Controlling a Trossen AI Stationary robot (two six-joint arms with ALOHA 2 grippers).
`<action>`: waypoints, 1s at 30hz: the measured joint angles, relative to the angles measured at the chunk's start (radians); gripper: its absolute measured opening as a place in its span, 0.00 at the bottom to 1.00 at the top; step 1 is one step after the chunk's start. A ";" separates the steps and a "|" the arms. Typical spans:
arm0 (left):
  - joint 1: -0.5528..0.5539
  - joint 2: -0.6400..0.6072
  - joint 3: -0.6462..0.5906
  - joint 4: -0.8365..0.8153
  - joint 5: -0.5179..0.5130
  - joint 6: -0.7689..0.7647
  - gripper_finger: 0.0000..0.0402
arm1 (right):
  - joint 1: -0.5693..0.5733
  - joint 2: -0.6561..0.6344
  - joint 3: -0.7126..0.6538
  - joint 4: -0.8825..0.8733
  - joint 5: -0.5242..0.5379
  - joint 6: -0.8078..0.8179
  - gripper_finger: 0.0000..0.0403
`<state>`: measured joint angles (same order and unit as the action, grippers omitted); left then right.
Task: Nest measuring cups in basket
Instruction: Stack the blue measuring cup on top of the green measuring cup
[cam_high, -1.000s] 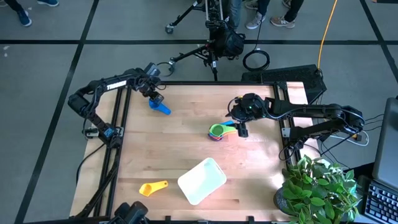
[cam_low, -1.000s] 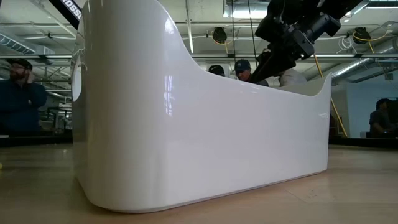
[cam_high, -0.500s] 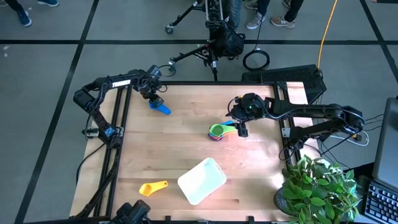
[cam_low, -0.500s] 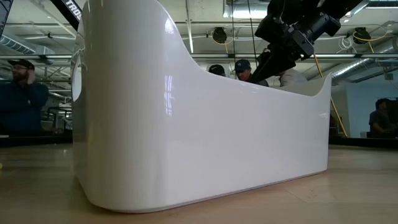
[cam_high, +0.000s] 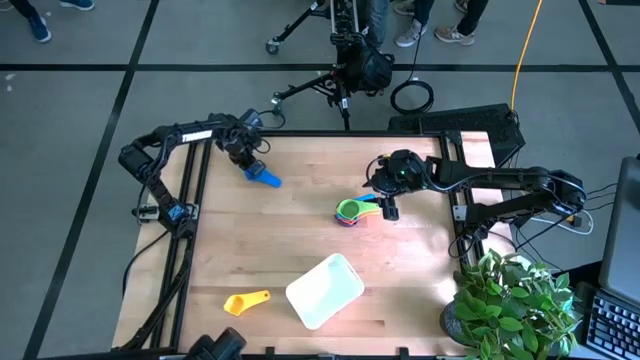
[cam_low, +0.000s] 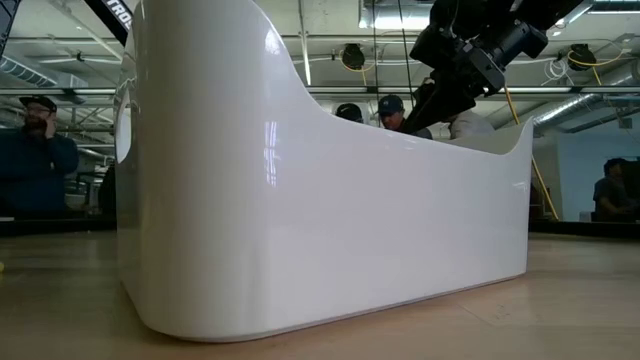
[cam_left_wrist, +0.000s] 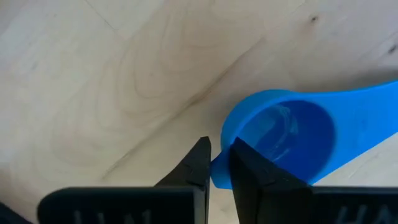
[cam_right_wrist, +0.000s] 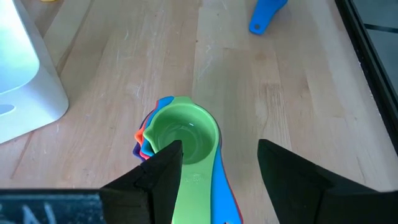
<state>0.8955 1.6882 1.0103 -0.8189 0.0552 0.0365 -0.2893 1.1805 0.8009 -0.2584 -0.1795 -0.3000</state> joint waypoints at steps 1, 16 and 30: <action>-0.005 0.000 0.000 0.002 0.000 -0.013 0.09 | 0.000 0.000 0.000 0.000 0.000 0.000 0.50; -0.132 -0.190 0.037 -0.050 0.045 -0.338 0.06 | 0.003 0.014 0.010 0.228 0.162 0.001 0.50; -0.364 -0.229 0.188 0.012 -0.017 -0.514 0.06 | 0.078 0.288 0.186 0.284 0.349 -0.167 0.50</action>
<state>0.5311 1.4590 1.1981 -0.8070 0.0384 -0.4778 -0.2113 1.4682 0.9864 0.0257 0.1692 -0.4665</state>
